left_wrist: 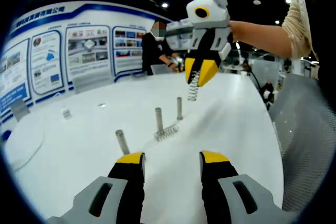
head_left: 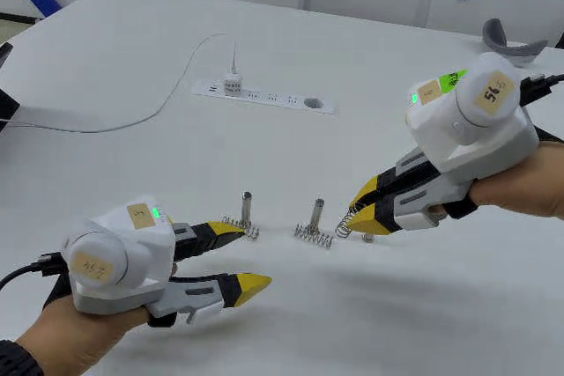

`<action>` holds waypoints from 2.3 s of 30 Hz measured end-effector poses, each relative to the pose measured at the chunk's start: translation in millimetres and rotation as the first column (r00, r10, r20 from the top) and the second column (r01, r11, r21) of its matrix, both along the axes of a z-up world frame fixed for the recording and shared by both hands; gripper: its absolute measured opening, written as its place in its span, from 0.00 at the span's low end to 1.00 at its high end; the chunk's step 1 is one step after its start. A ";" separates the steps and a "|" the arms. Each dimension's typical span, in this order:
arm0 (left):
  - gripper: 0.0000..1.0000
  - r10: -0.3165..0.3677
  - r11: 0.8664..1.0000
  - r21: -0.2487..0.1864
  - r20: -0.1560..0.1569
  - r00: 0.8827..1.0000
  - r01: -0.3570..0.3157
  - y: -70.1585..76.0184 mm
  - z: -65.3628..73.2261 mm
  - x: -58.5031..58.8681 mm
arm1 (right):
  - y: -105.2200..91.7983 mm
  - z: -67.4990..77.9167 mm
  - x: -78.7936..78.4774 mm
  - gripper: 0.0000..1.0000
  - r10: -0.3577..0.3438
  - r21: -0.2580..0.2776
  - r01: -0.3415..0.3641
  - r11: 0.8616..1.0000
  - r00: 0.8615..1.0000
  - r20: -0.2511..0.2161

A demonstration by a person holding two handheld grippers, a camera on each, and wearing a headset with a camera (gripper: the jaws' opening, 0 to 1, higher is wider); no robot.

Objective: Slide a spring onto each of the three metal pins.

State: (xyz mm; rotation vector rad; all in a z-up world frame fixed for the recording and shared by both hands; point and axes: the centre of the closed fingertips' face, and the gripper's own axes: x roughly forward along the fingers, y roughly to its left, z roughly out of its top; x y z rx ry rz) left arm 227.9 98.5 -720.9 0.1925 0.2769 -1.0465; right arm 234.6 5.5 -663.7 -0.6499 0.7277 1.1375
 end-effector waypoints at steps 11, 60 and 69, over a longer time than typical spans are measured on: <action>0.49 0.047 0.999 -0.003 -0.003 0.999 -0.047 12.6 2.1 8.2 | -19.0 16.8 13.5 0.12 -0.051 -0.002 0.051 0.999 0.998 0.022; 0.55 0.082 0.997 0.013 -0.018 0.996 -0.082 21.2 -5.2 14.9 | -48.9 -39.1 49.5 0.12 -0.117 -0.175 0.105 0.979 0.991 -0.058; 0.55 0.080 0.997 0.017 -0.021 0.997 -0.080 20.9 -6.3 14.7 | -47.8 -54.9 48.0 0.12 -0.117 -0.188 0.102 0.977 0.991 -0.071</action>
